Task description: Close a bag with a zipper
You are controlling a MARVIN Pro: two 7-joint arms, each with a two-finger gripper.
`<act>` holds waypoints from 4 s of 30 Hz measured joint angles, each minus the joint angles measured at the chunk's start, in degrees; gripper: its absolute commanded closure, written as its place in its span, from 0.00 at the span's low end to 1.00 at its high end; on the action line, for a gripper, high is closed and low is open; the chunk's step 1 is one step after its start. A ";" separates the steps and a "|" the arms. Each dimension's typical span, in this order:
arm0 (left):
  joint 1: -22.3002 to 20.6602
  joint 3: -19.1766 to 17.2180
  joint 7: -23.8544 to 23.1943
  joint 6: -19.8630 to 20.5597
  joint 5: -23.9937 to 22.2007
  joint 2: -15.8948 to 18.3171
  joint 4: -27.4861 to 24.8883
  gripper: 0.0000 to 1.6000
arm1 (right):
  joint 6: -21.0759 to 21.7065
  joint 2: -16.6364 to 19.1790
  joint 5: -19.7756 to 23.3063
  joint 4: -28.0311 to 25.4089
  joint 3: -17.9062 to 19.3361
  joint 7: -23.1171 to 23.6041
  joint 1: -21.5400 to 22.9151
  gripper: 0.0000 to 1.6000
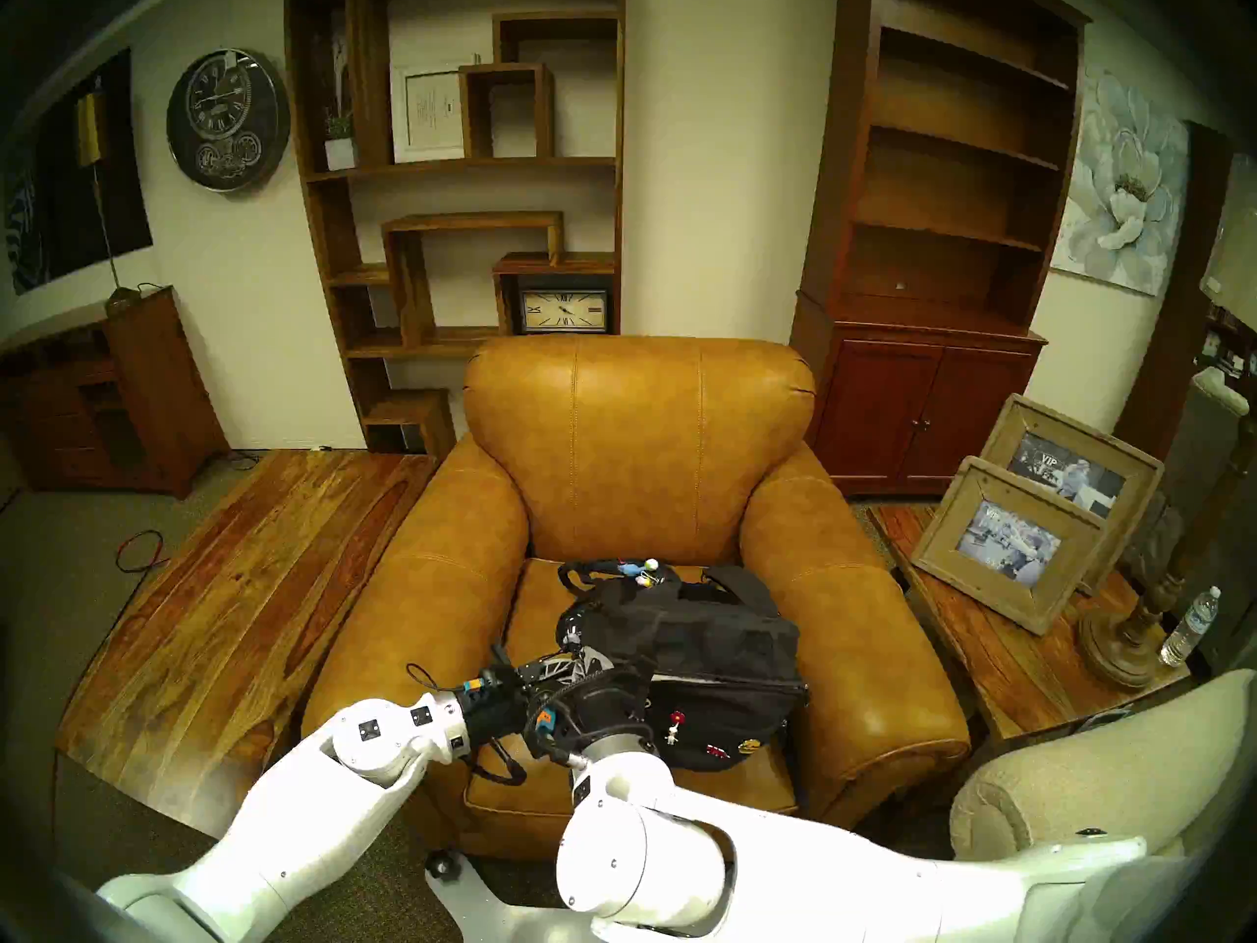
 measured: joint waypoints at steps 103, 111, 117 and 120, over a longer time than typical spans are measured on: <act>5.34 -6.38 -1.94 6.66 -3.55 3.90 -7.30 0.71 | -14.10 27.81 -2.45 -10.37 2.54 -15.49 -18.26 1.00; 5.71 -7.50 -3.74 6.38 -4.87 4.76 -9.08 0.40 | -15.80 27.59 -5.23 -12.22 0.06 -11.62 -17.71 0.50; 5.64 -8.18 -4.39 6.16 -5.63 4.96 -10.22 0.50 | -16.53 27.50 -7.84 -13.43 -0.97 -8.23 -16.51 0.52; 5.64 -8.31 -4.66 6.10 -5.91 4.95 -10.54 0.51 | -17.00 27.51 -8.62 -14.11 -1.15 -7.14 -16.00 0.54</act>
